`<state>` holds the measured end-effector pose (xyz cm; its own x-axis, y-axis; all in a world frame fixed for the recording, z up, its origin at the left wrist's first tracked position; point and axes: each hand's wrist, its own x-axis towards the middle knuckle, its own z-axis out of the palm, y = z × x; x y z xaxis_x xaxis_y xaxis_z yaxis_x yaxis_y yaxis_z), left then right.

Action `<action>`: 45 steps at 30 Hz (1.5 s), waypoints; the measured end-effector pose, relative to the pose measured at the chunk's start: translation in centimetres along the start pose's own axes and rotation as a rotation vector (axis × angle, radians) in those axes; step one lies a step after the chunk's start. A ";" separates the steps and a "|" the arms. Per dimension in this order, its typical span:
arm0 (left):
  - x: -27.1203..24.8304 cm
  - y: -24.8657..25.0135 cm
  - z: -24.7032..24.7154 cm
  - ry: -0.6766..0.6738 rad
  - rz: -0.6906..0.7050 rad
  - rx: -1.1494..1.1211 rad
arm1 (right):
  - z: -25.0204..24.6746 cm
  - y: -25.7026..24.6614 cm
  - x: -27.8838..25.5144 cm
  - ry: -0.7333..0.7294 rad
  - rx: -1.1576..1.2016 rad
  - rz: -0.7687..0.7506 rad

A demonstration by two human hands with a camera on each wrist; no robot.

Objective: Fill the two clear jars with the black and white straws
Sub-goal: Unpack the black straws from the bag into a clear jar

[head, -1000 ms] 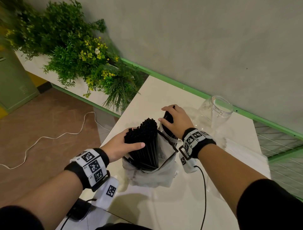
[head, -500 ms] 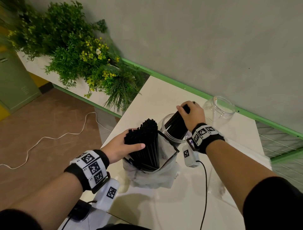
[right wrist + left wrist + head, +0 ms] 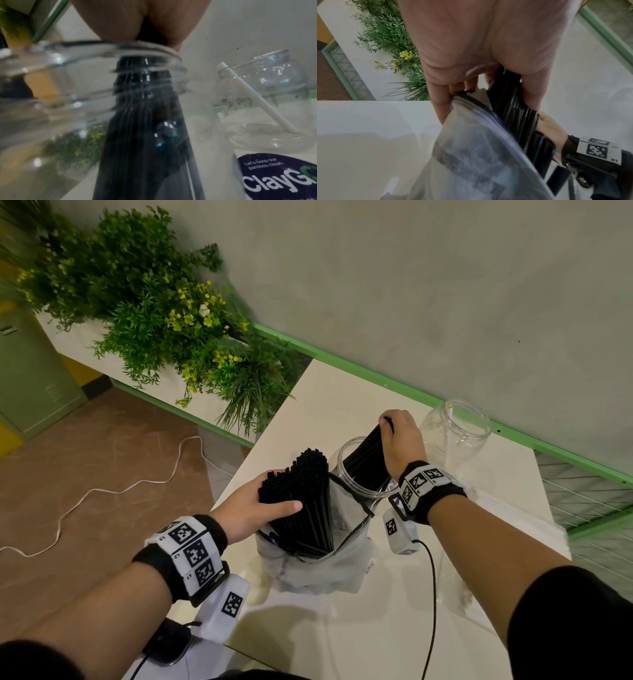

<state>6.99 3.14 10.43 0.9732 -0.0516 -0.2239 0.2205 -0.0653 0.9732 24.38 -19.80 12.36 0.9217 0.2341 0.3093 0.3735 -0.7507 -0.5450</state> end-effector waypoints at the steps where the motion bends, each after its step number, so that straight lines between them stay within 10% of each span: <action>1: 0.0 0.0 0.0 0.002 0.001 -0.002 | 0.1 0.1 0.1 -0.016 0.000 -0.004; 14: 0.1 -0.8 0.1 0.014 -0.009 -0.002 | -1.1 -0.4 -0.5 -0.236 -0.010 0.055; 19: 0.2 -1.1 0.0 0.017 -0.005 0.021 | -3.7 -4.4 -4.7 -0.013 0.042 -0.255; 26: 0.1 -1.6 0.3 0.035 0.060 0.028 | 1.4 -7.7 -16.0 -0.437 -0.050 -0.514; 37: -0.1 -2.7 0.4 0.053 0.066 -0.017 | 4.9 -7.9 -18.4 -0.386 -0.101 -0.307; 45: -0.1 -2.5 0.8 0.064 0.061 -0.013 | 0.2 -9.1 -15.2 -0.181 0.408 -0.026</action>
<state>6.26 2.55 7.95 0.9870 0.0086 -0.1604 0.1607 -0.0511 0.9857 7.04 -16.43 12.45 0.9014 0.3813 0.2052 0.3740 -0.4465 -0.8129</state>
